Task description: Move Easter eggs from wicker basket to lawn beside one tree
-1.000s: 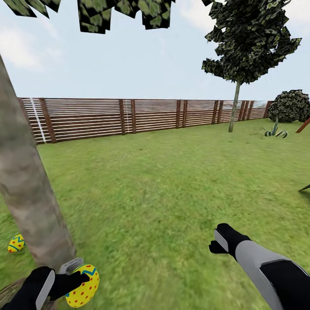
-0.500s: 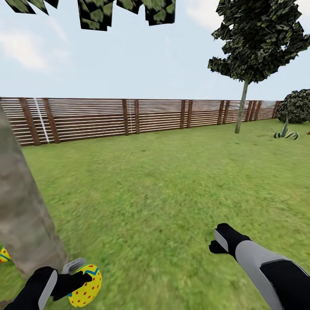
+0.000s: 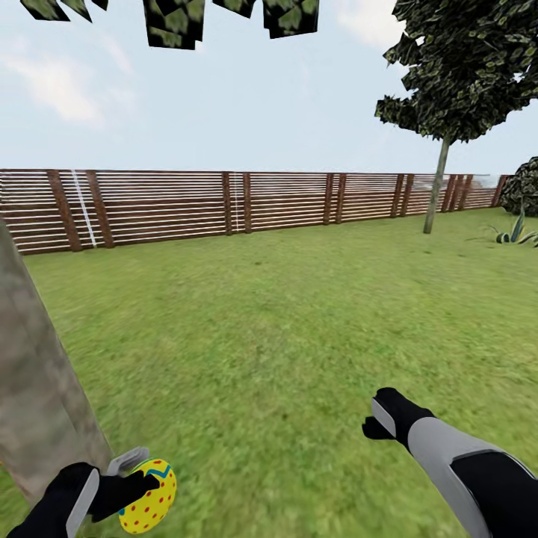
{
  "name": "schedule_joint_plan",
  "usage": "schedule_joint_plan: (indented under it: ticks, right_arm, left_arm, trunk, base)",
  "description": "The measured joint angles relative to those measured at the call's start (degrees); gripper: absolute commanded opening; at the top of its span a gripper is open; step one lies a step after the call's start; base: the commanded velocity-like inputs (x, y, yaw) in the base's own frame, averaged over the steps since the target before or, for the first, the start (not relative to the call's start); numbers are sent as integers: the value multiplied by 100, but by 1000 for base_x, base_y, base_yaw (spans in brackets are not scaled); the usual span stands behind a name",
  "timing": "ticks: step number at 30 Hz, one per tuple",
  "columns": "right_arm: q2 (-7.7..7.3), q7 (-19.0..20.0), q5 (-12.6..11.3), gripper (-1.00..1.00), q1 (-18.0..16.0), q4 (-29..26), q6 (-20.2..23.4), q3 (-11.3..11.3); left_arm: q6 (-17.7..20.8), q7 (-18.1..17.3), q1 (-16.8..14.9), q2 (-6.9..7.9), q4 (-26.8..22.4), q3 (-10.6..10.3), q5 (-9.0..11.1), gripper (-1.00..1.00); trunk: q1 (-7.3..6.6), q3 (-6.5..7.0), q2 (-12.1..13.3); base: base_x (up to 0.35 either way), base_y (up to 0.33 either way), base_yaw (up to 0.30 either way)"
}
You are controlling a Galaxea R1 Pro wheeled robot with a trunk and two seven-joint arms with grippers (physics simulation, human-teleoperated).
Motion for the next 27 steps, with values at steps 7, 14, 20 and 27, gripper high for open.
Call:
schedule_joint_plan:
  ticks: [7,14,20,27]
  right_arm:
    - [-42,8,-6,100,1,-1,-2,-9]
    - [-43,9,-6,100,1,-1,-8,-9]
    - [-42,9,-6,100,1,-1,-8,-9]
    - [-44,4,3,100,0,1,-29,-8]
  left_arm:
    - [25,-46,-1,283,-8,13,15,-100]
    - [4,-36,-1,266,5,3,8,-100]
    - [-11,-21,-1,270,120,6,5,-100]
    - [-10,-10,1,263,113,3,10,-100]
  trunk:
    - [0,0,0]
    - [-3,0,0]
    - [-3,0,0]
    - [0,0,0]
  base:
    - [44,4,3]
    - [317,13,0]
    - [314,0,0]
    - [40,0,94]
